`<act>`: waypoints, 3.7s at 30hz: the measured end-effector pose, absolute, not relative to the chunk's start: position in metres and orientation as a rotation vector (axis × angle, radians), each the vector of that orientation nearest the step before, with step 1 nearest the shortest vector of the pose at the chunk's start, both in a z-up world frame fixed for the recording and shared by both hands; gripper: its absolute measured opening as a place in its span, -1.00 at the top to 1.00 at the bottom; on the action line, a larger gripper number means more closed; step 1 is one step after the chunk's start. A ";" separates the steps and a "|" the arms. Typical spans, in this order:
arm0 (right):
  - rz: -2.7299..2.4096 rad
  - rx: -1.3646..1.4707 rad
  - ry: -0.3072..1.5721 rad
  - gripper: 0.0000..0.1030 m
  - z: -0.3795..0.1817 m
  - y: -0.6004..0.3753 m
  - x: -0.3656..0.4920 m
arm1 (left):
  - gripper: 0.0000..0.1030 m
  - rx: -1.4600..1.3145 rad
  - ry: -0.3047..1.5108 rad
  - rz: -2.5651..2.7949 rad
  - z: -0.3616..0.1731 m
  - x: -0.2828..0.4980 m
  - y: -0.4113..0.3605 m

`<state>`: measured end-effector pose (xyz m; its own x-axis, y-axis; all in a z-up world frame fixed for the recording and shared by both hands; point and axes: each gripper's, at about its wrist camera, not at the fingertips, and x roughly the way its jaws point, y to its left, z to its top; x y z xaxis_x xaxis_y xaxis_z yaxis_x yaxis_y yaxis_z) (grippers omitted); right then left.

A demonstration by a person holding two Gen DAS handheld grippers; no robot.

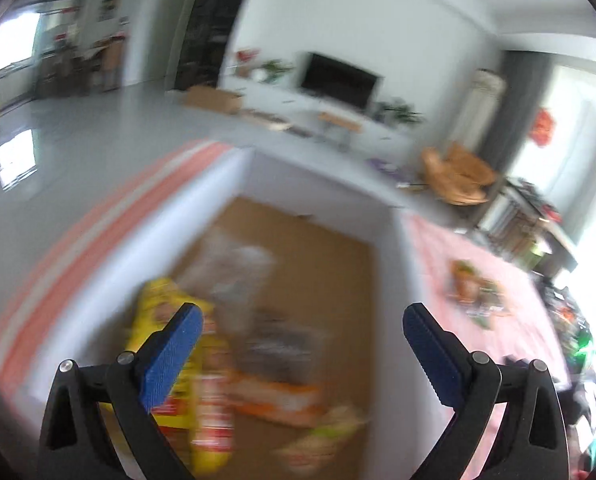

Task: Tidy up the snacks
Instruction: 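Return both open grippers from the box to above the snack pile, then drag the orange sausage pouch out of the pile with the left gripper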

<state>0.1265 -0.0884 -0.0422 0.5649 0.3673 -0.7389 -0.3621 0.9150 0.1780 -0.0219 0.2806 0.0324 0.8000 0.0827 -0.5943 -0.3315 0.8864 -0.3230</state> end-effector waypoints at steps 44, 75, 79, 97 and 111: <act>-0.115 0.073 0.933 -0.67 -0.132 -0.266 0.156 | -1.00 0.060 0.955 -0.138 -0.128 0.161 -0.003; -0.111 0.073 0.934 -0.72 -0.131 -0.265 0.156 | -0.97 0.004 1.181 -0.182 -0.124 0.415 0.000; -0.104 0.070 0.939 -0.76 -0.131 -0.264 0.157 | -0.38 0.085 1.057 -0.175 -0.122 0.398 -0.004; -0.101 0.069 0.941 -0.78 -0.131 -0.263 0.158 | -0.96 -0.012 0.980 0.016 -0.132 0.178 0.030; -0.101 0.070 0.940 -0.78 -0.131 -0.263 0.158 | -1.00 -0.008 0.956 0.007 -0.134 0.184 0.028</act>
